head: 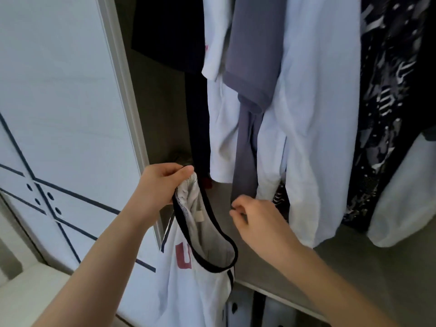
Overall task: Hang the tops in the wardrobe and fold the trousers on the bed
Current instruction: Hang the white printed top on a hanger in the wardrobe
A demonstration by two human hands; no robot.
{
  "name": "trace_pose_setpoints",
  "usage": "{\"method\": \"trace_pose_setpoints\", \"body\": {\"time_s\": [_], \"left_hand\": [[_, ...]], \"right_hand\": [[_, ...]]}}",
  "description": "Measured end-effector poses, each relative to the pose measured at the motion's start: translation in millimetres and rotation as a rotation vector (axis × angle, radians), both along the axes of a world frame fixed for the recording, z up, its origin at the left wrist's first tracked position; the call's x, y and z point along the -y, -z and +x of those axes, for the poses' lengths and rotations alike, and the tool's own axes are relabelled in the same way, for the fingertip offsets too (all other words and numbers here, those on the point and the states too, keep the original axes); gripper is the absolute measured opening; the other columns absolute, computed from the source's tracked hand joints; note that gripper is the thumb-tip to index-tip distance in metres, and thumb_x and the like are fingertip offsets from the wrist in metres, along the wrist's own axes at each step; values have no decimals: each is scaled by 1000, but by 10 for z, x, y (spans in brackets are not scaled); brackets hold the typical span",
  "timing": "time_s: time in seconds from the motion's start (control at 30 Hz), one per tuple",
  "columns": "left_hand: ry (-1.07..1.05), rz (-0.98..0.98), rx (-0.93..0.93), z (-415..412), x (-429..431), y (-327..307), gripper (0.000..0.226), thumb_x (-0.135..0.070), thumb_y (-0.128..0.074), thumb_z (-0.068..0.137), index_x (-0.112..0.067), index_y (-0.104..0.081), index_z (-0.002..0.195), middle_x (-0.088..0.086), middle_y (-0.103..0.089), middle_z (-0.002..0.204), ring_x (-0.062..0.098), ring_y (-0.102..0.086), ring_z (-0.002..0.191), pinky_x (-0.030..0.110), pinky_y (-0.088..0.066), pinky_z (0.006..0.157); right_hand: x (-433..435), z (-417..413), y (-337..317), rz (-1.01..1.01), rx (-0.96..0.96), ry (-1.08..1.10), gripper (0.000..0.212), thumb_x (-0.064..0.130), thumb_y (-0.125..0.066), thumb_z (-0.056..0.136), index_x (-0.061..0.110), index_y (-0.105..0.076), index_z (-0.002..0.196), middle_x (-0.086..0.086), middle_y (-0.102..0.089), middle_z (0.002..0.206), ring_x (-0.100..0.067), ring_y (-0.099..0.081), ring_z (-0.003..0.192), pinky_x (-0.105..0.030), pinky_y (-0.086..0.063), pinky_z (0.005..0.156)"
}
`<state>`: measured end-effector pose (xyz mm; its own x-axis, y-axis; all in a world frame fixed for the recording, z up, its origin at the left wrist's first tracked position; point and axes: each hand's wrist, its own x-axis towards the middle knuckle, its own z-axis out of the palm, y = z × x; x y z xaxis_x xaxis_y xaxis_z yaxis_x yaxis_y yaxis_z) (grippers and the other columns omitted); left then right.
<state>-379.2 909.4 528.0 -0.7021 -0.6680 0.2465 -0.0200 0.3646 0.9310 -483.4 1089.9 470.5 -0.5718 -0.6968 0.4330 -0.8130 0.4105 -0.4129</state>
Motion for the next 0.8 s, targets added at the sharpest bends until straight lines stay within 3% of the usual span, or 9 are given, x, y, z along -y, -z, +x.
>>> {"method": "trace_pose_setpoints", "body": {"time_s": [0.2, 0.3, 0.43, 0.7, 0.8], "left_hand": [[-6, -160, -78, -126, 294, -658, 23, -37, -68, 90, -26, -77, 72, 4, -70, 66, 13, -65, 60, 29, -52, 61], [-21, -246, -116, -196, 440, -1056, 26, -38, -68, 89, -20, -76, 73, 6, -67, 67, 22, -60, 62, 31, -48, 61], [-77, -374, -175, -287, 677, -1556, 43, -36, -68, 89, 7, -65, 87, 5, -46, 65, 17, -40, 59, 27, -34, 54], [-126, -614, -302, -393, 897, -2438, 43, -27, -67, 91, 13, -60, 79, -4, -31, 46, 7, -28, 40, 12, -25, 38], [-180, -728, -359, -427, 956, -2740, 40, -28, -66, 92, 8, -64, 75, 0, -39, 49, 8, -33, 40, 12, -27, 40]], "right_hand": [[369, -24, -1023, -203, -255, -124, 31, 34, -49, 98, 20, -57, 126, 4, -69, 101, -8, -64, 86, -26, -56, 72], [586, -57, -1578, -284, -373, -142, 28, 32, -49, 98, 19, -57, 122, 1, -69, 101, -14, -65, 86, -31, -57, 70], [850, -135, -2222, -309, -477, -151, 25, 29, -46, 98, 18, -54, 119, 0, -68, 95, -19, -64, 82, -40, -55, 71], [1249, -240, -3242, -314, -657, -81, 24, 27, -45, 97, 13, -53, 115, -3, -65, 89, -24, -60, 86, -42, -53, 71], [1411, -298, -3590, -308, -707, -28, 22, 26, -45, 97, 11, -53, 112, -7, -63, 93, -27, -60, 86, -40, -52, 71]]}}
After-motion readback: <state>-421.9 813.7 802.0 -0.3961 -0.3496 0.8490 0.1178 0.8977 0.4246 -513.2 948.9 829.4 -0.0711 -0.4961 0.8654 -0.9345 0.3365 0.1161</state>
